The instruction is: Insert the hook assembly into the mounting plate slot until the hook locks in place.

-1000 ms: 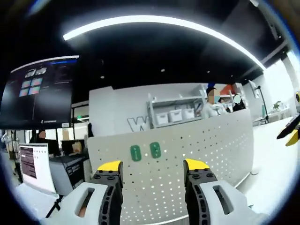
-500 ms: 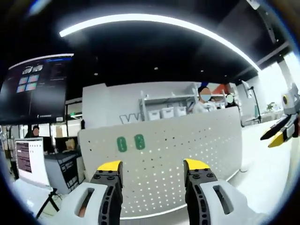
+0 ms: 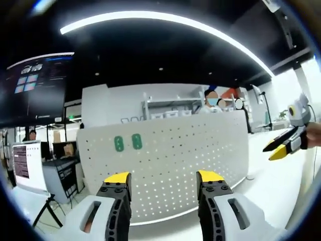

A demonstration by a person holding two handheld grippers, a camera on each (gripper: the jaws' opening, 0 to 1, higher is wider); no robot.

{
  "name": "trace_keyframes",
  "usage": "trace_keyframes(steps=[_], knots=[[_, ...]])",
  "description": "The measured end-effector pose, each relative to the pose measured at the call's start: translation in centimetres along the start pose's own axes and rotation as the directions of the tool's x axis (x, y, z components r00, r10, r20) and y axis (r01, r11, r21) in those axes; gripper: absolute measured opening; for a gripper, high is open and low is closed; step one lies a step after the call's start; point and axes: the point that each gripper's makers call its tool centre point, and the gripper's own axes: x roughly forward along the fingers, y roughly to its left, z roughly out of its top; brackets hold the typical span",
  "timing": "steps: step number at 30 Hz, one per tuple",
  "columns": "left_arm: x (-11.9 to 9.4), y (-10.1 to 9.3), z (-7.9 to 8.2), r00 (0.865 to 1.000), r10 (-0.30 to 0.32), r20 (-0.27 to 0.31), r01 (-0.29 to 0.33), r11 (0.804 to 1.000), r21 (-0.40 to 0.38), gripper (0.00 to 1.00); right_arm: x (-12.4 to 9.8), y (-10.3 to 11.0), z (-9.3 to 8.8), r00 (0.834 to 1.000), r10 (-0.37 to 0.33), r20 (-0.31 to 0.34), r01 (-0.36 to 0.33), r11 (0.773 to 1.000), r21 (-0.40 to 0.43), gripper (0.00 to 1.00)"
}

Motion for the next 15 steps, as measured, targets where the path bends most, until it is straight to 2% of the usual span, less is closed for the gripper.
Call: trace_keyframes(steps=[8,15], knots=[[-0.5,-1.2,-0.6,0.999,-0.032,-0.01,0.032,0.999,-0.011,0.52,1.3,-1.3,-1.9,0.999,-0.008,-0.039,0.008,1.0,-0.001,0.4],[-1.1,-2.0,-1.3,0.998,-0.054,-0.023,0.054,0.998,-0.016,0.52,2.6,-1.6,-3.2,0.998,0.002,-0.068,-0.003,1.0,-0.011,0.38]])
